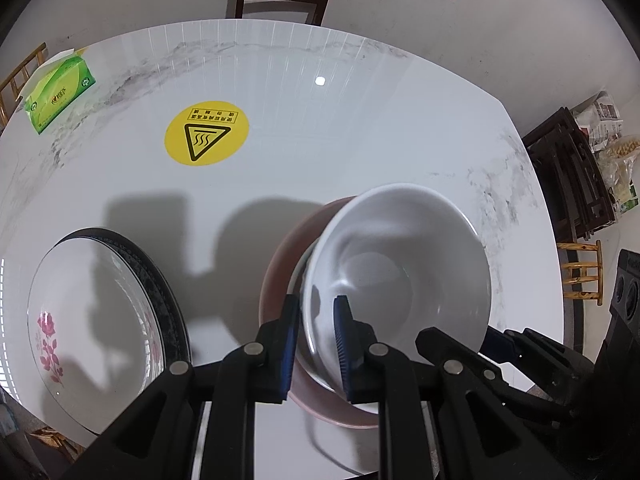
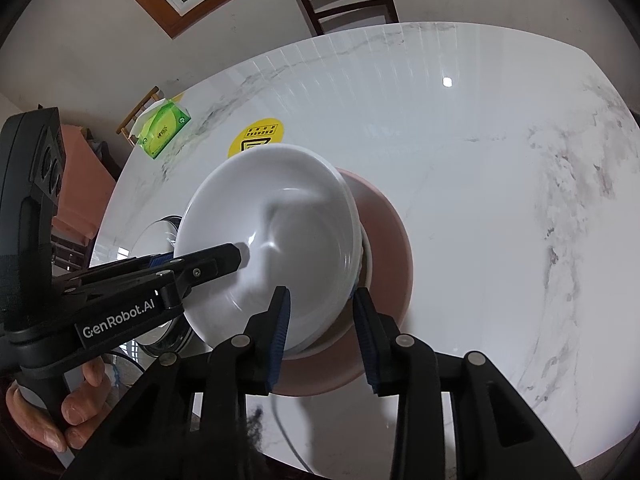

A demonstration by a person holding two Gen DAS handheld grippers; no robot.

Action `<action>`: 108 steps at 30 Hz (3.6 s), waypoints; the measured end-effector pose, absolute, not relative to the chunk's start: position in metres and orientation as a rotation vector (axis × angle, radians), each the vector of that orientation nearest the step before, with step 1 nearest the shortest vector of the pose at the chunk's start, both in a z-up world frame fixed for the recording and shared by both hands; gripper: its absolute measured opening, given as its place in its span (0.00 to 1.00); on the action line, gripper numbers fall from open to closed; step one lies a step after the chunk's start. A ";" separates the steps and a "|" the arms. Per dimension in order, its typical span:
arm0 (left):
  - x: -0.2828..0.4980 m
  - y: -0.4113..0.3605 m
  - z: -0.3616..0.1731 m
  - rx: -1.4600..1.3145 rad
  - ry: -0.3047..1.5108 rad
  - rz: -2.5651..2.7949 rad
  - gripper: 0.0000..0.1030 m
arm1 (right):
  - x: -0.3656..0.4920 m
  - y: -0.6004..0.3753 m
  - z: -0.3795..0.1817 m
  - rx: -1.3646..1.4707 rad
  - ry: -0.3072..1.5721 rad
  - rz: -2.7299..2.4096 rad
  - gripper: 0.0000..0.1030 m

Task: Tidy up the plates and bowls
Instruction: 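Lower the small white bowl into the white bowl and open both tools, then move both tools to the pink bowl rim and close on it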

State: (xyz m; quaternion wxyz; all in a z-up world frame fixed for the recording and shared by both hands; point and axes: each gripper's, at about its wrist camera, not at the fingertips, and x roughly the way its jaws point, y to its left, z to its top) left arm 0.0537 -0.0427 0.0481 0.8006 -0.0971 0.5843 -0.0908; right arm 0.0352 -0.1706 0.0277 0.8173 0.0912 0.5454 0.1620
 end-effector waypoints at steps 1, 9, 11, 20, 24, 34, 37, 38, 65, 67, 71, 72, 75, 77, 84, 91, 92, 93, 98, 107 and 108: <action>0.054 -0.042 0.048 -0.208 1.251 -0.195 0.17 | 0.035 -0.171 0.028 0.194 1.162 0.344 0.33; 0.054 -0.041 0.049 -0.204 1.250 -0.188 0.17 | 0.037 -0.170 0.027 0.178 1.162 0.340 0.36; 0.053 -0.040 0.049 -0.207 1.249 -0.191 0.17 | 0.037 -0.170 0.027 0.179 1.161 0.342 0.37; 0.050 -0.033 0.052 -0.231 1.236 -0.213 0.18 | 0.034 -0.172 0.029 0.164 1.154 0.352 0.42; 0.047 -0.030 0.057 -0.241 1.226 -0.233 0.18 | 0.033 -0.172 0.033 0.150 1.140 0.345 0.42; 0.032 -0.017 0.082 -0.293 1.155 -0.315 0.24 | 0.024 -0.177 0.044 0.110 1.089 0.329 0.42; 0.028 -0.008 0.089 -0.309 1.123 -0.314 0.26 | 0.022 -0.177 0.048 0.106 1.077 0.329 0.42; 0.027 -0.005 0.090 -0.313 1.118 -0.314 0.26 | 0.020 -0.178 0.051 0.103 1.070 0.328 0.42; 0.029 0.025 0.040 -0.392 1.248 -0.214 0.39 | 0.035 -0.226 0.035 0.181 1.171 0.228 0.48; 0.031 0.023 0.039 -0.393 1.252 -0.212 0.43 | 0.037 -0.223 0.033 0.168 1.182 0.225 0.49; 0.035 0.018 0.037 -0.392 1.262 -0.214 0.48 | 0.042 -0.222 0.023 0.166 1.208 0.210 0.50; 0.037 0.018 0.036 -0.389 1.263 -0.207 0.48 | 0.044 -0.222 0.021 0.166 1.215 0.203 0.50; 0.038 0.017 0.032 -0.391 1.270 -0.191 0.49 | 0.046 -0.220 0.015 0.162 1.225 0.206 0.50; 0.039 0.017 0.030 -0.386 1.273 -0.177 0.49 | 0.047 -0.218 0.014 0.154 1.225 0.204 0.50; 0.043 0.017 0.024 -0.394 1.273 -0.150 0.49 | 0.056 -0.213 0.008 0.143 1.241 0.198 0.44; 0.049 0.009 0.004 -0.382 1.336 -0.144 0.43 | 0.063 -0.211 0.000 0.153 1.259 0.195 0.36; 0.050 0.009 0.004 -0.393 1.335 -0.152 0.41 | 0.064 -0.211 -0.001 0.155 1.261 0.199 0.34; 0.050 0.009 0.003 -0.401 1.338 -0.158 0.38 | 0.064 -0.211 -0.002 0.158 1.265 0.200 0.33; 0.052 0.003 0.006 -0.377 1.331 -0.170 0.28 | 0.067 -0.212 -0.003 0.179 1.268 0.203 0.30; 0.054 -0.004 0.007 -0.354 1.316 -0.191 0.16 | 0.067 -0.205 -0.001 0.175 1.255 0.220 0.16; 0.054 -0.006 0.007 -0.355 1.313 -0.195 0.13 | 0.067 -0.204 0.000 0.177 1.253 0.222 0.15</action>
